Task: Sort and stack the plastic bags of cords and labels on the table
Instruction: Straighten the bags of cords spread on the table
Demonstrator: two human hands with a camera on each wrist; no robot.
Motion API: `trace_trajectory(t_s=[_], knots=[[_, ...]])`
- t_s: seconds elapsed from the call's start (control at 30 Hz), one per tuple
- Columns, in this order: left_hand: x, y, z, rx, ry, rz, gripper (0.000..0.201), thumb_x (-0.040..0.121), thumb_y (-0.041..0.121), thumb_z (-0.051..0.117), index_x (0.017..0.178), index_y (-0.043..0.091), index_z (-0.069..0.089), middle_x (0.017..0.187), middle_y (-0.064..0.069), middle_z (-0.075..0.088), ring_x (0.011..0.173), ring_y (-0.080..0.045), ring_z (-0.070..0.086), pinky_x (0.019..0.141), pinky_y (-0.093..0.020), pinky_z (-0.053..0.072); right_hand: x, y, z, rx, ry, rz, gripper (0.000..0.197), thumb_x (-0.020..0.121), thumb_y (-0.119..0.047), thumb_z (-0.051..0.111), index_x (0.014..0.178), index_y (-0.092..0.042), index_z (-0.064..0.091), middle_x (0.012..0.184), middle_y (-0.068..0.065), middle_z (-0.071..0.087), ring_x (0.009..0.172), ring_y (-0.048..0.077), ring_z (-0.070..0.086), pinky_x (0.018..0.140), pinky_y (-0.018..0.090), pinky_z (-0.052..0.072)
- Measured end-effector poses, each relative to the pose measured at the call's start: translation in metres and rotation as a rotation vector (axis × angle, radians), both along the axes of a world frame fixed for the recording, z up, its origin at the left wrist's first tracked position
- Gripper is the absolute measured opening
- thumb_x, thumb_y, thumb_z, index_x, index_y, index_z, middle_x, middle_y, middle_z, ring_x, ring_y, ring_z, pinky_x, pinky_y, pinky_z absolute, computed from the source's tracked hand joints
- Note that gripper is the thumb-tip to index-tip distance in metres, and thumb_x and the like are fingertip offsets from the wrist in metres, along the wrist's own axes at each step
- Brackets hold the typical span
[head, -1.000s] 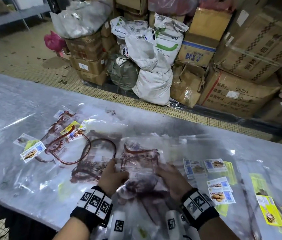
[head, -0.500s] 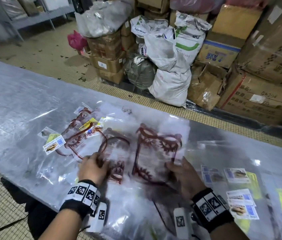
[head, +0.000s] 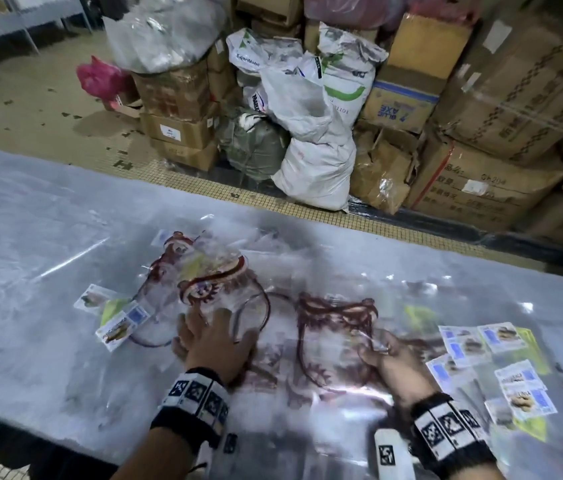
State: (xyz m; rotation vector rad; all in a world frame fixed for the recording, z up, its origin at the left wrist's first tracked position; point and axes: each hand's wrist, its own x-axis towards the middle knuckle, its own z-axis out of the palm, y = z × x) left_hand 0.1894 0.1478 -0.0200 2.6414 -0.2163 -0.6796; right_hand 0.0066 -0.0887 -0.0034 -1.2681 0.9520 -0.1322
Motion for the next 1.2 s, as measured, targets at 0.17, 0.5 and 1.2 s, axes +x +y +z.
trace_trajectory(t_s=[0.17,0.5,1.2], knots=[[0.030,0.015,0.001,0.062,0.015,-0.069,0.118,0.057,0.075,0.071,0.148,0.035,0.007,0.155,-0.022,0.006,0.140,-0.048,0.016,0.112,-0.058,0.024,-0.004,0.015,0.014,0.063,-0.047,-0.033,0.030,0.091,0.010,0.057,0.117,-0.005,0.059,0.072,0.010,0.074,0.053,0.020,0.069,0.044,0.025,0.052],[0.040,0.025,0.019,-0.001,-0.099,-0.184,0.064,0.084,0.055,0.055,0.139,0.027,0.040,0.148,-0.007,0.034,0.133,-0.035,0.032,0.111,-0.051,0.027,0.012,0.030,0.007,0.105,-0.062,0.005,0.035,0.092,0.005,0.057,0.124,-0.008,0.058,0.076,0.009,0.072,0.060,0.023,0.066,0.052,0.030,0.055],[0.045,0.012,0.069,-0.587,0.092,-0.043,0.016,0.086,0.011,0.071,0.097,0.006,0.062,0.074,0.000,0.062,0.072,-0.023,0.063,0.072,-0.035,0.055,0.019,0.024,-0.018,0.162,0.059,0.027,0.038,0.090,0.002,0.061,0.125,-0.012,0.057,0.108,0.027,0.071,0.100,0.058,0.062,0.093,0.068,0.044]])
